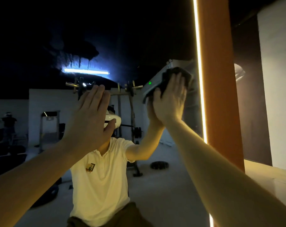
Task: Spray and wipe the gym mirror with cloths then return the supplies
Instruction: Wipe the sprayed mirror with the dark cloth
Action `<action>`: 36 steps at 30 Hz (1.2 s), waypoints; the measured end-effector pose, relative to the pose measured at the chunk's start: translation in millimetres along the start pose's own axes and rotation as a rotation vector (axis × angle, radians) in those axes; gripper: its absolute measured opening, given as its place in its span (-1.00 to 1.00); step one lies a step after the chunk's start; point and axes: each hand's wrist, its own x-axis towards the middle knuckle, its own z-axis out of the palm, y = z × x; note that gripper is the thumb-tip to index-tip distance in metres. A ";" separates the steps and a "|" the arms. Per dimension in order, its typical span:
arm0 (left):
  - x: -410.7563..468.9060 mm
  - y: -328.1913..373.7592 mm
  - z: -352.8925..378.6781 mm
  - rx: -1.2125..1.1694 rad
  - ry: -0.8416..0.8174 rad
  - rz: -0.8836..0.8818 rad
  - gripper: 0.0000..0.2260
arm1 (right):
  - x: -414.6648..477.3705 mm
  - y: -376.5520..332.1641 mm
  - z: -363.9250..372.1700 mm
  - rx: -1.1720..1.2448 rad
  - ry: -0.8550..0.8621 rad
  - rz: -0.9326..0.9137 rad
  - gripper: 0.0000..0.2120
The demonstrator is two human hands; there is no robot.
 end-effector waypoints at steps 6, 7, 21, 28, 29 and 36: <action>-1.7 -0.8 -3.3 -0.063 0.030 -0.030 -0.30 | -26.8 -64.3 33.0 -0.160 -0.076 -0.590 -0.38; -3.0 2.2 -5.2 -0.050 0.039 -0.035 -0.32 | -25.6 -58.2 32.0 -0.200 -0.074 -0.651 -0.39; -22.9 63.0 6.5 0.015 0.005 -0.099 -0.34 | -54.1 104.5 5.8 -0.158 0.046 -0.044 -0.32; -60.6 52.2 -2.5 -0.044 -0.020 -0.098 -0.34 | -124.4 99.7 18.8 -0.114 0.099 0.260 -0.30; -67.4 48.4 -4.3 -0.044 -0.021 -0.088 -0.35 | -121.9 91.6 20.2 -0.105 0.098 0.297 -0.28; -98.2 29.0 -4.1 -0.049 -0.100 0.022 -0.39 | -121.9 24.3 35.9 -0.117 0.003 -0.055 -0.32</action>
